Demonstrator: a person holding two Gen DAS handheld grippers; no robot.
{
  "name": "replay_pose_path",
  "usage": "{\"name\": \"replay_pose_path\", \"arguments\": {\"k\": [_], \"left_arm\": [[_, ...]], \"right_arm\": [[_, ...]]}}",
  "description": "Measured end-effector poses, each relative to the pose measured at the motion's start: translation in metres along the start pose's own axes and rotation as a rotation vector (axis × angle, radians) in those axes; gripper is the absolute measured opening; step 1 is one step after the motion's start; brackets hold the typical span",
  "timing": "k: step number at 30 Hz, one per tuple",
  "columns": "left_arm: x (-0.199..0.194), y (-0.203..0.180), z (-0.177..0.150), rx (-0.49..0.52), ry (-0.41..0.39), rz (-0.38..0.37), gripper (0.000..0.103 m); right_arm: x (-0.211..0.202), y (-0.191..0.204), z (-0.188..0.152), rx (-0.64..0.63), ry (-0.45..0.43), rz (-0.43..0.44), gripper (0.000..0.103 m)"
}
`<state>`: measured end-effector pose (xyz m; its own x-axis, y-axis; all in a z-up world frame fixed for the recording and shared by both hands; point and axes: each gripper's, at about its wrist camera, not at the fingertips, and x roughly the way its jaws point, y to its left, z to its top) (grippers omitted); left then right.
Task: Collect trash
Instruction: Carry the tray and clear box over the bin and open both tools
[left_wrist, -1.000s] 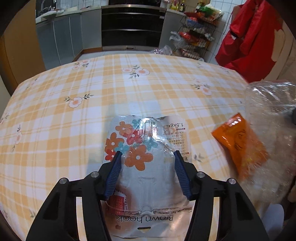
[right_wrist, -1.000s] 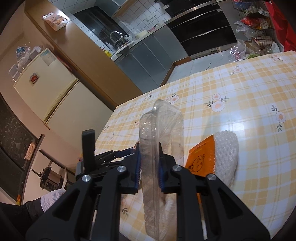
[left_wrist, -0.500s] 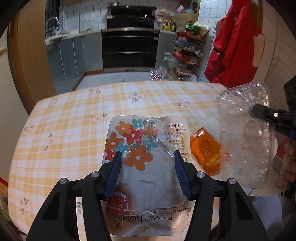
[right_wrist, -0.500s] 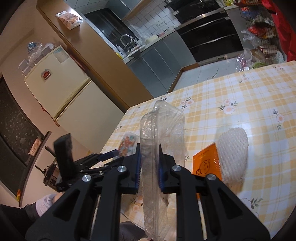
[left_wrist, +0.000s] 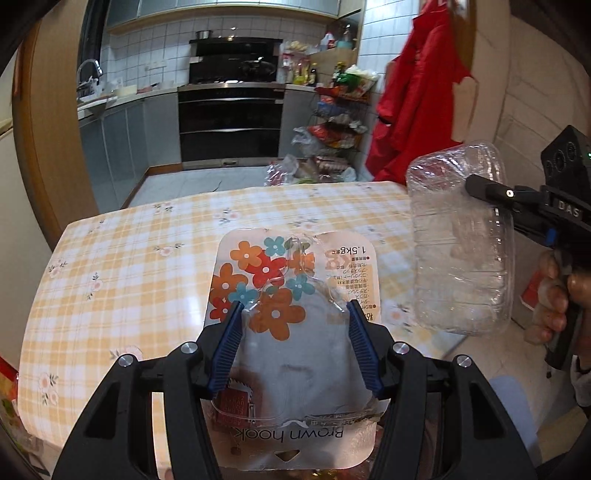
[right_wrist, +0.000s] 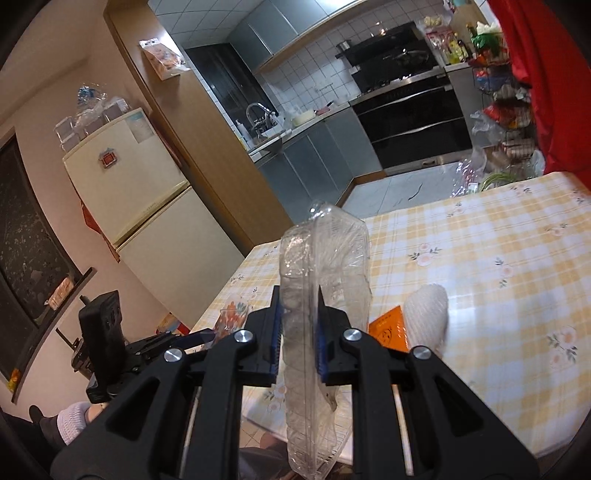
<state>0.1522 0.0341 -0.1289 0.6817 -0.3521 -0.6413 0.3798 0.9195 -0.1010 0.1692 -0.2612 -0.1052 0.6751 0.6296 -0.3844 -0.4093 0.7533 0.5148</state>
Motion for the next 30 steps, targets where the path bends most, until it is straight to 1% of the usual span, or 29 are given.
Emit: {"name": "replay_pose_path", "arguments": {"k": [4, 11, 15, 20, 28, 30], "left_arm": [[-0.019, -0.027, -0.019, 0.001, 0.001, -0.042, 0.055], [-0.029, -0.066, -0.056, 0.008, 0.035, -0.103, 0.055], [-0.023, -0.079, -0.081, -0.026, 0.071, -0.135, 0.055], [-0.008, -0.089, -0.112, -0.066, 0.135, -0.157, 0.055], [0.006, -0.102, -0.13, -0.075, 0.2, -0.202, 0.056], [0.012, -0.105, -0.135, -0.064, 0.213, -0.195, 0.057]], "right_arm": [[-0.031, 0.007, -0.011, -0.019, -0.018, -0.024, 0.018], [-0.07, 0.01, -0.028, -0.011, -0.049, -0.042, 0.018], [-0.087, 0.011, -0.041, -0.009, -0.06, -0.053, 0.018], [-0.097, 0.008, -0.055, -0.003, -0.048, -0.063, 0.018], [-0.106, 0.007, -0.069, 0.009, -0.045, -0.062, 0.018], [-0.107, 0.008, -0.073, 0.01, -0.04, -0.06, 0.018]]}}
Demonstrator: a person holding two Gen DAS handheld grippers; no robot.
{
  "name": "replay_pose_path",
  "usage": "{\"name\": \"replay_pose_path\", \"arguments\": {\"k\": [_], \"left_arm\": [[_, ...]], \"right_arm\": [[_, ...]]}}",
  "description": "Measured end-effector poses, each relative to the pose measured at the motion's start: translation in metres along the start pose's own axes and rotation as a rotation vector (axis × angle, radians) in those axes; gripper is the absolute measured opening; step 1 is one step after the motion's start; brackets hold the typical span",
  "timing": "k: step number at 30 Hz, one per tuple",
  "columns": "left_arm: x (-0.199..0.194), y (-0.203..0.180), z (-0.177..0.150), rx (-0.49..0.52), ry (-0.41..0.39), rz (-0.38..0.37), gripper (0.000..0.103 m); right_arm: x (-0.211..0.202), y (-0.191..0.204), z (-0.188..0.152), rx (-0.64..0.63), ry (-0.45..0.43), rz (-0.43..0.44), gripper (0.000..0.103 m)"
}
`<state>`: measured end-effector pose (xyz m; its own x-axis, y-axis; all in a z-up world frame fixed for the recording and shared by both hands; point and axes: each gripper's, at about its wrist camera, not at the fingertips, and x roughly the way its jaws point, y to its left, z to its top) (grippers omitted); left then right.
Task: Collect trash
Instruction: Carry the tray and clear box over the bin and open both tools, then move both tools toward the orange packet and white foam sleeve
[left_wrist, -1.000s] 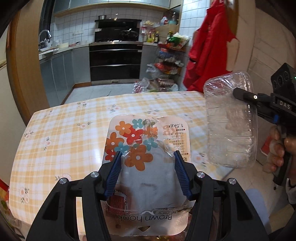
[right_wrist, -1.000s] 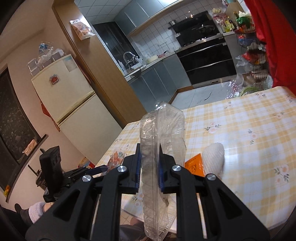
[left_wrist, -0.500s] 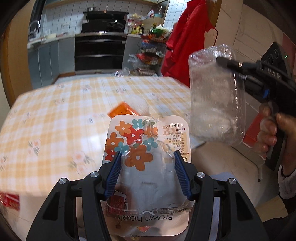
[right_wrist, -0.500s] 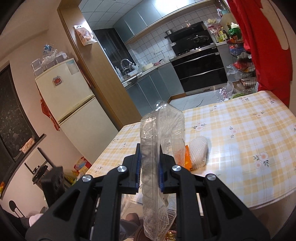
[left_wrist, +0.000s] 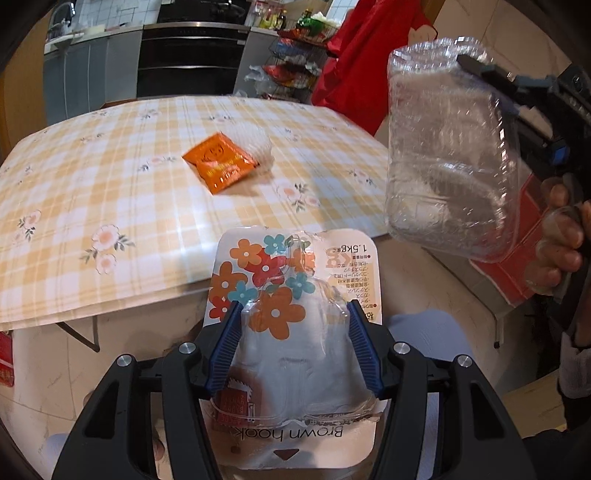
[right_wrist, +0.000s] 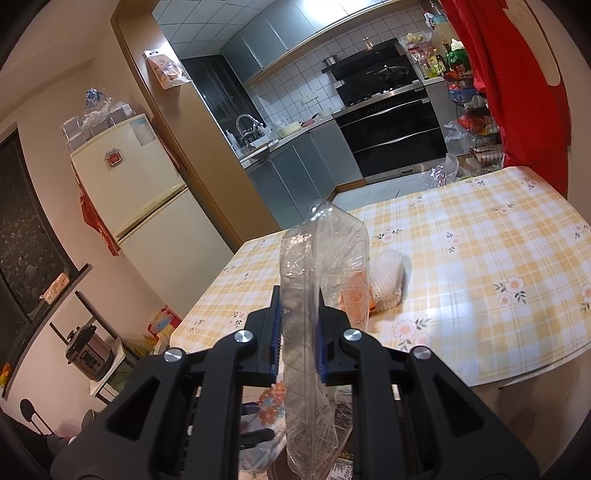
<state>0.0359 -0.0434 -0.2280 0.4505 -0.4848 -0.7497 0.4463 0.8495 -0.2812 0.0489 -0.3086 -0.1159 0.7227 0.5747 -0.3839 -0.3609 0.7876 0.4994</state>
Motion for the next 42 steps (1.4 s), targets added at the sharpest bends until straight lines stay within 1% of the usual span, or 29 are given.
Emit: {"name": "replay_pose_path", "arguments": {"k": [2, 4, 6, 9, 11, 14, 16, 21, 24, 30, 31, 33, 34, 35, 36, 37, 39, 40, 42], "left_arm": [[0.006, -0.001, -0.003, 0.0, 0.02, -0.011, 0.068], [0.008, 0.0, -0.006, -0.009, 0.023, -0.011, 0.073], [0.004, 0.002, -0.007, -0.014, 0.009, 0.006, 0.074], [-0.013, 0.012, -0.003, -0.045, -0.049, 0.051, 0.081], [-0.03, 0.022, 0.0, -0.081, -0.104, 0.088, 0.088], [-0.058, 0.037, 0.003, -0.13, -0.183, 0.155, 0.095], [-0.077, 0.045, 0.005, -0.151, -0.233, 0.199, 0.097], [-0.117, 0.065, 0.003, -0.204, -0.347, 0.3, 0.097], [-0.13, 0.074, 0.0, -0.236, -0.375, 0.32, 0.097], [-0.139, 0.086, -0.009, -0.267, -0.38, 0.335, 0.097], [-0.14, 0.087, -0.01, -0.272, -0.381, 0.334, 0.097], [-0.142, 0.088, -0.011, -0.278, -0.385, 0.331, 0.097], [-0.142, 0.088, -0.011, -0.279, -0.386, 0.33, 0.097], [-0.141, 0.088, -0.011, -0.277, -0.386, 0.331, 0.097], [-0.142, 0.088, -0.011, -0.276, -0.387, 0.331, 0.097], [-0.141, 0.088, -0.011, -0.277, -0.385, 0.332, 0.097], [-0.141, 0.088, -0.011, -0.277, -0.384, 0.331, 0.097], [-0.141, 0.089, -0.011, -0.278, -0.38, 0.331, 0.097], [-0.139, 0.088, -0.011, -0.279, -0.375, 0.33, 0.097]], "right_arm": [[0.001, 0.001, -0.002, -0.001, 0.009, 0.0, 0.018], [0.001, 0.002, -0.005, -0.003, 0.017, -0.002, 0.018], [0.001, 0.004, -0.008, -0.003, 0.024, -0.001, 0.018], [0.004, 0.007, -0.015, -0.005, 0.041, 0.001, 0.018], [0.008, 0.009, -0.021, -0.01, 0.057, -0.001, 0.018], [0.016, 0.012, -0.032, -0.018, 0.088, -0.006, 0.018], [0.021, 0.014, -0.038, -0.016, 0.108, -0.003, 0.018], [0.038, 0.028, -0.053, -0.032, 0.165, 0.016, 0.018], [0.048, 0.04, -0.06, -0.05, 0.196, 0.034, 0.018], [0.065, 0.065, -0.067, -0.091, 0.239, 0.078, 0.018], [0.069, 0.068, -0.07, -0.1, 0.254, 0.08, 0.021], [0.075, 0.068, -0.074, -0.101, 0.28, 0.055, 0.036], [0.077, 0.064, -0.076, -0.089, 0.292, 0.021, 0.052], [0.079, 0.061, -0.077, -0.076, 0.3, -0.007, 0.072], [0.08, 0.055, -0.078, -0.059, 0.307, -0.035, 0.08], [0.08, 0.048, -0.078, -0.042, 0.304, -0.067, 0.085], [0.077, 0.039, -0.077, -0.027, 0.291, -0.118, 0.087], [0.074, 0.034, -0.075, -0.018, 0.277, -0.149, 0.092], [0.071, 0.024, -0.072, -0.003, 0.256, -0.175, 0.094]]}}
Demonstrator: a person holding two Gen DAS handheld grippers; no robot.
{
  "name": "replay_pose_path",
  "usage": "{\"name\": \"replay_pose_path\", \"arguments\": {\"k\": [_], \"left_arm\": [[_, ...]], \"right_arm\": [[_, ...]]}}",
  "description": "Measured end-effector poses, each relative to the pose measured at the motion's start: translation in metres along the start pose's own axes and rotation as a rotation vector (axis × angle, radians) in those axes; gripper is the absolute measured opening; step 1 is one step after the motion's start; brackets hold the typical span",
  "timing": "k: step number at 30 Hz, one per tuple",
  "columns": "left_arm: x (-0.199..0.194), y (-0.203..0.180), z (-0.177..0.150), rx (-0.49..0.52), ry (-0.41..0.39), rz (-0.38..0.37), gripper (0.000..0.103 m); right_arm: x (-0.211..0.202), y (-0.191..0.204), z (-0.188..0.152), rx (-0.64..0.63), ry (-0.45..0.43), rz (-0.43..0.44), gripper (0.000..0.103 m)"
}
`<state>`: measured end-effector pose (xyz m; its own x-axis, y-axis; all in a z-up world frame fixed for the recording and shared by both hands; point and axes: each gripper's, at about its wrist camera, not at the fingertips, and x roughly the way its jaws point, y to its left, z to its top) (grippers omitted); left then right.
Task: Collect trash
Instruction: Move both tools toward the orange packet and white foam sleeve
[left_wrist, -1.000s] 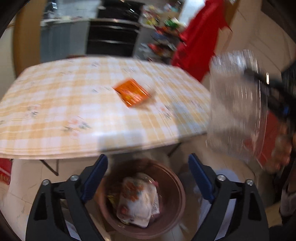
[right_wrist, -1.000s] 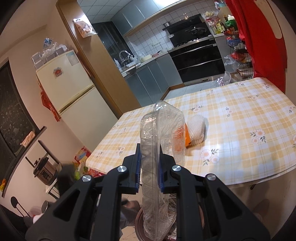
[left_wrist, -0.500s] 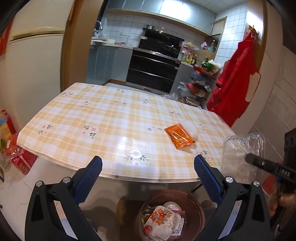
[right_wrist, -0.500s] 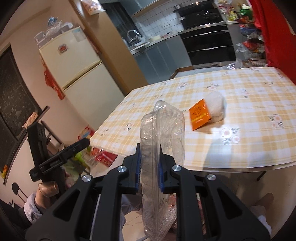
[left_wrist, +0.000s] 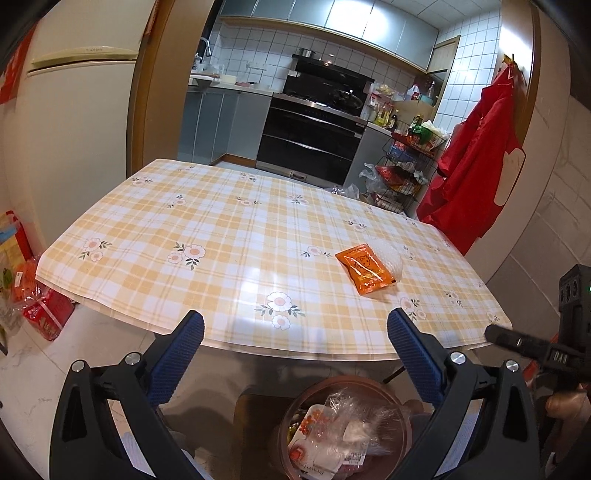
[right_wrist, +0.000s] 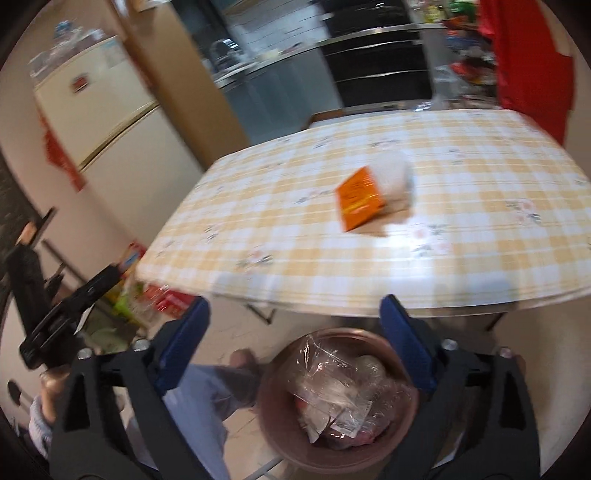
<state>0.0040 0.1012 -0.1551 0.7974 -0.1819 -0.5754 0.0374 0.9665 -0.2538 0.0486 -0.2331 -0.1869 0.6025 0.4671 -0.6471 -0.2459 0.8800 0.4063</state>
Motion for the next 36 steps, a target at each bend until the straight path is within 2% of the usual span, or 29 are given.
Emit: {"name": "replay_pose_path", "arguments": {"k": [15, 21, 24, 27, 33, 36], "left_arm": [[0.021, -0.015, -0.005, 0.034, 0.061, 0.003, 0.097], [0.045, -0.034, 0.003, 0.094, 0.096, -0.011, 0.097], [0.069, -0.056, 0.009, 0.161, 0.12, -0.034, 0.097], [0.095, -0.071, 0.015, 0.186, 0.153, -0.079, 0.097], [0.181, -0.103, 0.028, 0.194, 0.254, -0.152, 0.097], [0.223, -0.105, 0.032, 0.14, 0.31, -0.182, 0.085]], "right_arm": [[-0.007, -0.052, 0.007, 0.069, -0.048, -0.096, 0.096], [-0.003, -0.071, 0.014, 0.072, -0.062, -0.13, 0.096], [0.001, -0.083, 0.019, 0.091, -0.063, -0.131, 0.096], [0.008, -0.098, 0.026, 0.1, -0.062, -0.138, 0.096], [0.027, -0.125, 0.047, 0.105, -0.05, -0.161, 0.096], [0.038, -0.138, 0.059, 0.116, -0.046, -0.168, 0.096]]}}
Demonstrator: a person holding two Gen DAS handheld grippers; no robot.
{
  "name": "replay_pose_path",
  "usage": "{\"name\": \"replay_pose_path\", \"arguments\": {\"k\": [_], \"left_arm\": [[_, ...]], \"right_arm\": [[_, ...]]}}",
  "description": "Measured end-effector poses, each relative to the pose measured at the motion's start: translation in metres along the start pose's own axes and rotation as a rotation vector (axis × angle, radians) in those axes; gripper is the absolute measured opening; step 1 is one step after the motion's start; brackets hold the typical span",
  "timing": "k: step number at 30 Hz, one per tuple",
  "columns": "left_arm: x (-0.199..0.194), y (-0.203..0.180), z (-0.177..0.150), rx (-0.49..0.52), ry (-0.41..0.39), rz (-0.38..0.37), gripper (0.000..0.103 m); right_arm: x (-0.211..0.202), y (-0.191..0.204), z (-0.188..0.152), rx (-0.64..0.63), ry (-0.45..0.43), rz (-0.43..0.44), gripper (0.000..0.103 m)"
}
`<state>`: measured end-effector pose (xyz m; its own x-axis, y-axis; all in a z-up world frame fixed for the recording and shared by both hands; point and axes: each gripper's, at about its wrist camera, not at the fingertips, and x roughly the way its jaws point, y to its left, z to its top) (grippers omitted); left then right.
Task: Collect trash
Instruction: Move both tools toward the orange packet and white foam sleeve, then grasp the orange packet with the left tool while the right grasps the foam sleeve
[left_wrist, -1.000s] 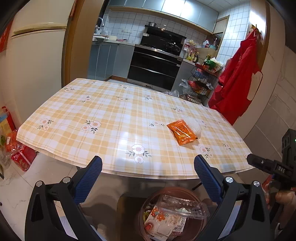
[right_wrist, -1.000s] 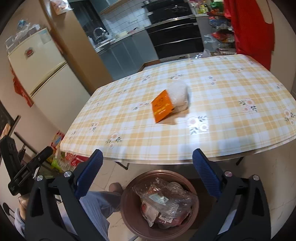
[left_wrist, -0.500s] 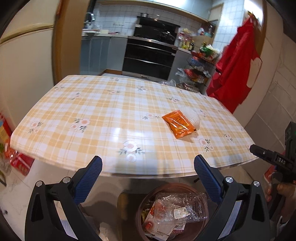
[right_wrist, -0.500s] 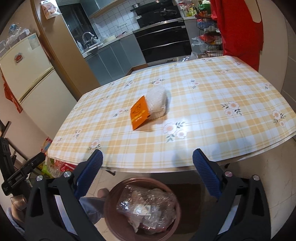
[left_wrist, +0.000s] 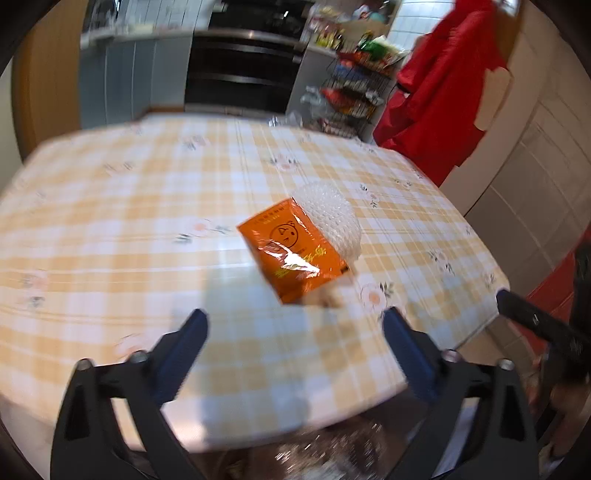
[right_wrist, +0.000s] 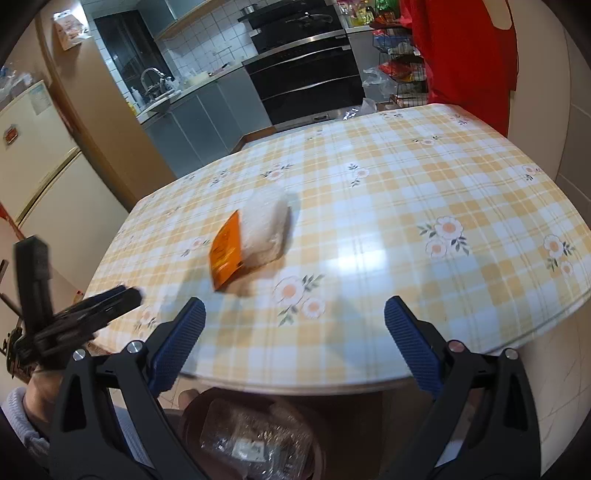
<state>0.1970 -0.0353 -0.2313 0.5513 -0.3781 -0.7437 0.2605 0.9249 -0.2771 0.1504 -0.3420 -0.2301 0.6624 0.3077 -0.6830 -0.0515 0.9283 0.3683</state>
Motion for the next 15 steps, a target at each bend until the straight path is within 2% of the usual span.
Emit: {"name": "replay_pose_path", "arguments": {"k": [2, 5, 12, 15], "left_arm": [[0.028, 0.012, 0.012, -0.077, 0.037, -0.037, 0.072], [0.061, 0.029, 0.027, -0.181, 0.073, -0.074, 0.06], [0.105, 0.05, 0.043, -0.275, 0.109, -0.095, 0.058], [0.115, 0.055, 0.048, -0.303, 0.092, -0.129, 0.056]], "right_arm": [[0.009, -0.006, 0.007, 0.002, 0.004, -0.005, 0.096], [0.023, -0.011, 0.016, -0.004, 0.013, -0.012, 0.096], [0.052, -0.013, 0.031, -0.019, 0.038, -0.001, 0.096], [0.062, -0.011, 0.036, -0.027, 0.046, 0.01, 0.096]]}}
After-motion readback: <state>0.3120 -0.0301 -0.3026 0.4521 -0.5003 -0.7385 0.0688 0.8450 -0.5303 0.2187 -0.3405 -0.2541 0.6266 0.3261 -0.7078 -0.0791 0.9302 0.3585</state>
